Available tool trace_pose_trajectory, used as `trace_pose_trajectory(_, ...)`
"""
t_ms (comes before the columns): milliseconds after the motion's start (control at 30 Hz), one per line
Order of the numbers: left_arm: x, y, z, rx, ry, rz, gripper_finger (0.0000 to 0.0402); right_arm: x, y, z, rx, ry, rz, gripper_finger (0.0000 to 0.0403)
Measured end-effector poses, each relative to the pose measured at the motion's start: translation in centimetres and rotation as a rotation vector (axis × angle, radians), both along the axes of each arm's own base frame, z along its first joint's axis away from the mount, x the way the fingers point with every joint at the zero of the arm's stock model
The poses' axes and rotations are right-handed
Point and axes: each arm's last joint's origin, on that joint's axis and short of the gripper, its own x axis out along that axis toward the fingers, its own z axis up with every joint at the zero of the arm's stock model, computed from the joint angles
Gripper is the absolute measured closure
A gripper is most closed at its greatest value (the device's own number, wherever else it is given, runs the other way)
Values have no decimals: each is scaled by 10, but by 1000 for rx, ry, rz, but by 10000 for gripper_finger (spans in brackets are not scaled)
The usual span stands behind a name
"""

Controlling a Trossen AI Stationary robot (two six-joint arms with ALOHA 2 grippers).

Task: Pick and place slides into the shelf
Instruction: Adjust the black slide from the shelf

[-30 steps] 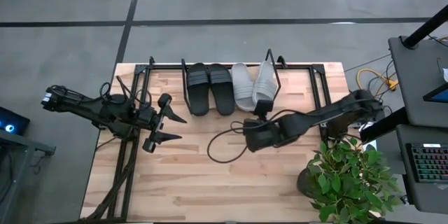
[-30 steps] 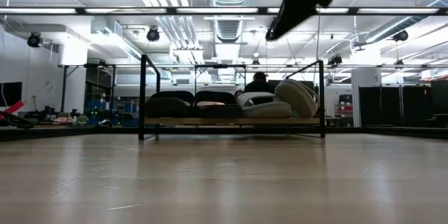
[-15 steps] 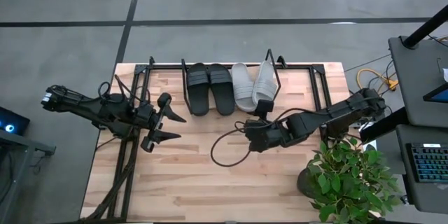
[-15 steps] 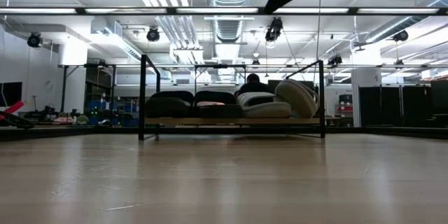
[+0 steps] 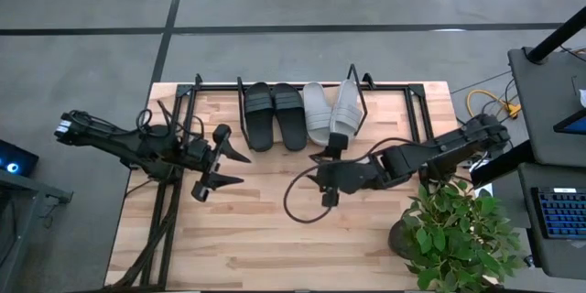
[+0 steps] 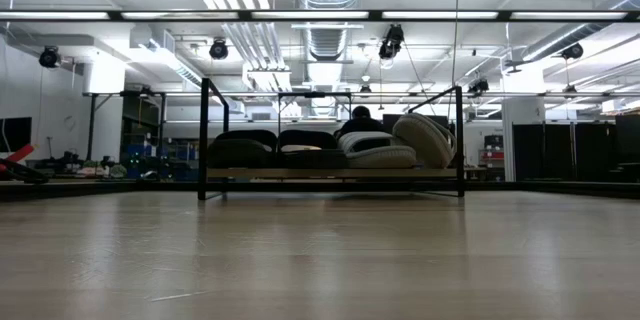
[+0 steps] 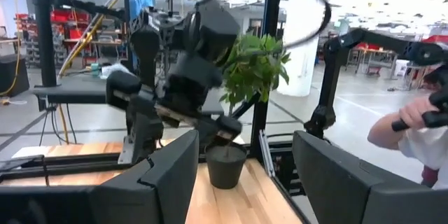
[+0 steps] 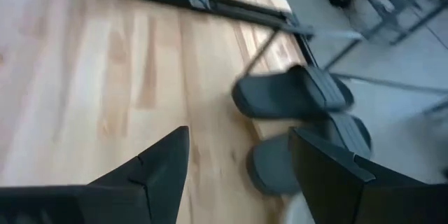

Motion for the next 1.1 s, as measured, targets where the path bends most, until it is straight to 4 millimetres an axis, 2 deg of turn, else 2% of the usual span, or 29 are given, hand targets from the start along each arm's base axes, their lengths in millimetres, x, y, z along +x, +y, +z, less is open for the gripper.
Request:
trace_pose_trajectory(233, 3, -1, 2, -2, -10, -3, 185, -10, 8, 22, 24, -119, 56, 170)
trace_pose_trajectory(433, 3, -1, 2, 0, -11, -17, 185, -18, 14, 32, 33, -165, 87, 170)
trace_pose_trajectory(967, 9, -3, -2, 8, 12, -16, 185, -22, 16, 35, 28, -171, 79, 172)
trace_pose_trajectory(1100, 10, -2, 1, 46, -33, 30, 189, -22, 16, 35, 30, -172, 79, 173)
